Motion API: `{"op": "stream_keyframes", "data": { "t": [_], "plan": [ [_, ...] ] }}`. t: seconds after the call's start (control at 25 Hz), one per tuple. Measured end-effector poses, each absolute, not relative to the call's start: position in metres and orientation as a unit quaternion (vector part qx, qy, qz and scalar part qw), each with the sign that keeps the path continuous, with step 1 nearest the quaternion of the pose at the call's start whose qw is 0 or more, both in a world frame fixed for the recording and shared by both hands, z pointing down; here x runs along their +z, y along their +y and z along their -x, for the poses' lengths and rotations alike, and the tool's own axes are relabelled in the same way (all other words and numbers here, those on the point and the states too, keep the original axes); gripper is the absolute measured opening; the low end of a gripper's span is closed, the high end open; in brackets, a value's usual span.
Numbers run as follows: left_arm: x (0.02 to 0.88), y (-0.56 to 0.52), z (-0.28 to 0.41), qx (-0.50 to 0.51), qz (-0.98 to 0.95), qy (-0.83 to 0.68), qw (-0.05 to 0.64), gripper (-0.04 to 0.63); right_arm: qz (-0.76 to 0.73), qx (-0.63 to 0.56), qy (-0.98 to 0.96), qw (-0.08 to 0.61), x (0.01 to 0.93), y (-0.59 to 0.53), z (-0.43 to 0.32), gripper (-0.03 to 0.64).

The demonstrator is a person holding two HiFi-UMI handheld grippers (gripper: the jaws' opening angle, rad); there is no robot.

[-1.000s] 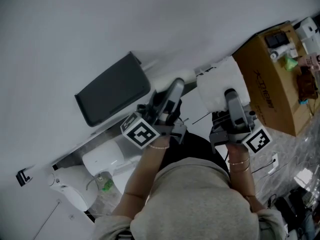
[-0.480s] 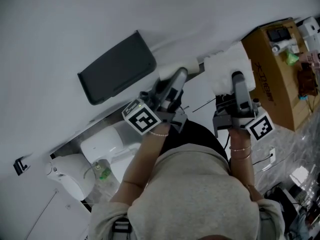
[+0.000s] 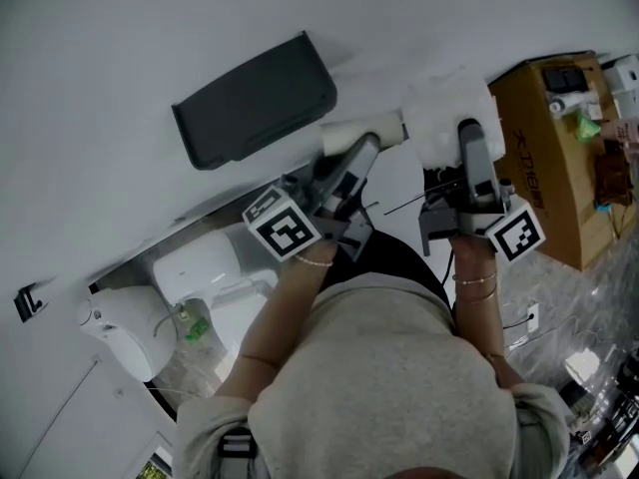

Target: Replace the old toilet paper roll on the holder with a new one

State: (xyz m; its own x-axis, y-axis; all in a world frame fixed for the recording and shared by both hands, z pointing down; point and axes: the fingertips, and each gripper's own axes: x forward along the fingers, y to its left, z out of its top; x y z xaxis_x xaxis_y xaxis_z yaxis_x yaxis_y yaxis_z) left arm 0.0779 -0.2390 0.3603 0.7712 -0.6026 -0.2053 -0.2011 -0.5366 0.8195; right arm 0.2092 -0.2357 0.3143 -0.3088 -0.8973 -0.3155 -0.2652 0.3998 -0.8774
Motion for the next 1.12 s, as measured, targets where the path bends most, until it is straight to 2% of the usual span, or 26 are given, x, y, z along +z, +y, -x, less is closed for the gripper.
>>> {"op": "stream_keyframes", "data": {
  "t": [0.68, 1.12],
  "plan": [
    [0.353, -0.221, -0.047, -0.259, -0.832, -0.281, 0.403, 0.209, 0.349, -0.405, 0.728, 0.429, 0.312, -0.251, -0.176, 0.453],
    [0.354, -0.212, -0.002, -0.279, -0.817, -0.321, 0.388, 0.209, 0.312, -0.435, 0.731, 0.424, 0.319, -0.259, -0.137, 0.453]
  ]
}}
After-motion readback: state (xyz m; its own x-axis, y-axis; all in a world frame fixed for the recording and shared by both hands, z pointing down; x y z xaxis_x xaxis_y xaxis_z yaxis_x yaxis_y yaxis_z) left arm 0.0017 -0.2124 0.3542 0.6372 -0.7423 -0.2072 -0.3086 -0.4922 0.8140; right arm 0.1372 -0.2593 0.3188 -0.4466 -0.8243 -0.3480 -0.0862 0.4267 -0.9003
